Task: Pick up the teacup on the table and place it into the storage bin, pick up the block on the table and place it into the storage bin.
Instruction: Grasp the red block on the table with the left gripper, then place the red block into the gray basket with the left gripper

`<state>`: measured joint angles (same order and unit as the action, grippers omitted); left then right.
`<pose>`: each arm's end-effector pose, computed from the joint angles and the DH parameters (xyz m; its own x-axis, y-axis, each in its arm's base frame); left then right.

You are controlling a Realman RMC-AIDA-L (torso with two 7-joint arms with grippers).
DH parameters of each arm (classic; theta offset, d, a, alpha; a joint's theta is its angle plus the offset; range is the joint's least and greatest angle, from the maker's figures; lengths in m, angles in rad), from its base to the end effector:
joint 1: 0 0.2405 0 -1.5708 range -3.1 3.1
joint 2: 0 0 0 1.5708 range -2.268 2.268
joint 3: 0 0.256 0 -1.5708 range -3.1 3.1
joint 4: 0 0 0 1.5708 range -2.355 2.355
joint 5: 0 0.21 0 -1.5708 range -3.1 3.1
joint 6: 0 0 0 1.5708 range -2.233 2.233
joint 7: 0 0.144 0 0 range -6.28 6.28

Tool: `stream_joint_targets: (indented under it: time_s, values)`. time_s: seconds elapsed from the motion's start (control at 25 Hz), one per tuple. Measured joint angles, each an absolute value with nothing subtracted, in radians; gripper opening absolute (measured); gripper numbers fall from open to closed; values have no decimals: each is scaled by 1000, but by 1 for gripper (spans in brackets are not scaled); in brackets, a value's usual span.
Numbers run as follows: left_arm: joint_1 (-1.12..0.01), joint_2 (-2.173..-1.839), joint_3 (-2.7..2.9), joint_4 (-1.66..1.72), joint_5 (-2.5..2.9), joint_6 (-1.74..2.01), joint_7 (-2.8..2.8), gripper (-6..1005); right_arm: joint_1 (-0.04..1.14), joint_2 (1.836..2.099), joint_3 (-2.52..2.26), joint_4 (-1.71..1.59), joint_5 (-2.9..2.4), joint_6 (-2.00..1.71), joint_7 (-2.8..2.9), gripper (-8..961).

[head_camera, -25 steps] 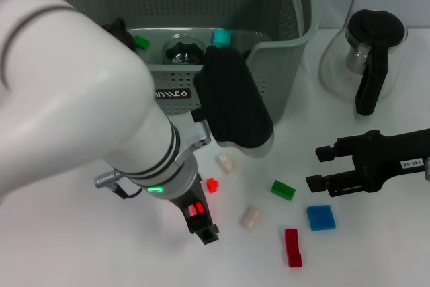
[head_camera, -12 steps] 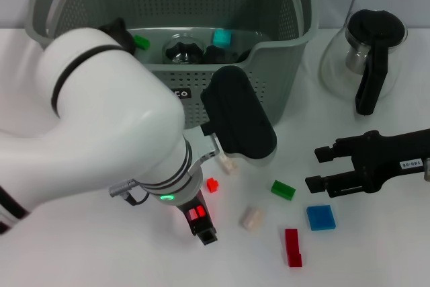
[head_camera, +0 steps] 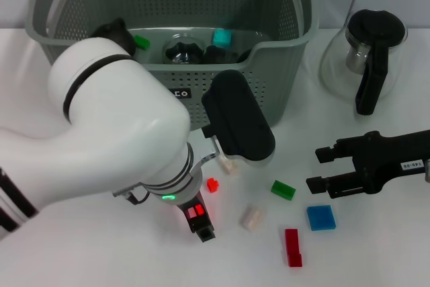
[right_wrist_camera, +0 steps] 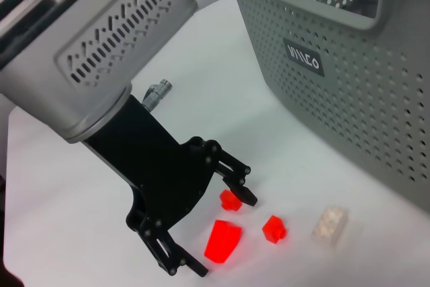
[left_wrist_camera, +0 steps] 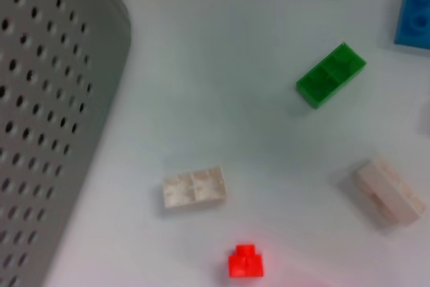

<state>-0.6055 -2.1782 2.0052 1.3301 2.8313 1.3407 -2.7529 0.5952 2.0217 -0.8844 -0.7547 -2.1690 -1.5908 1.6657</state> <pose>-0.1459 0.3041 -0.1150 0.7963 0.3457 -0.4963 0.1379 -0.9027 -0.4075 0.2522 0.3392 0.0034 0.8607 -0.4672 -0.2022 -0.4831 -0.8749 -0.0347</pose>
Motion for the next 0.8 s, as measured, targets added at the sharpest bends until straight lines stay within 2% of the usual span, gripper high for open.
stream_joint_targets:
  time_s: [0.32, 0.52, 0.64, 0.8]
  values:
    - [-618, -2178, 2016, 1306, 2847, 1328, -2759, 882, 595, 2022, -882, -753, -2169, -1591, 1666, 796]
    - [-630, -2178, 2017, 1294, 2849, 1328, -2767, 698, 595, 2022, -882, -753, -2169, -1591, 1667, 795]
    - [-630, -2178, 2017, 1306, 2850, 1334, -2767, 466, 595, 2022, -882, -753, -2169, -1591, 1666, 795]
    - [-632, -2178, 2006, 1331, 2844, 1357, -2767, 454, 595, 2022, -882, -753, -2169, -1591, 1666, 794]
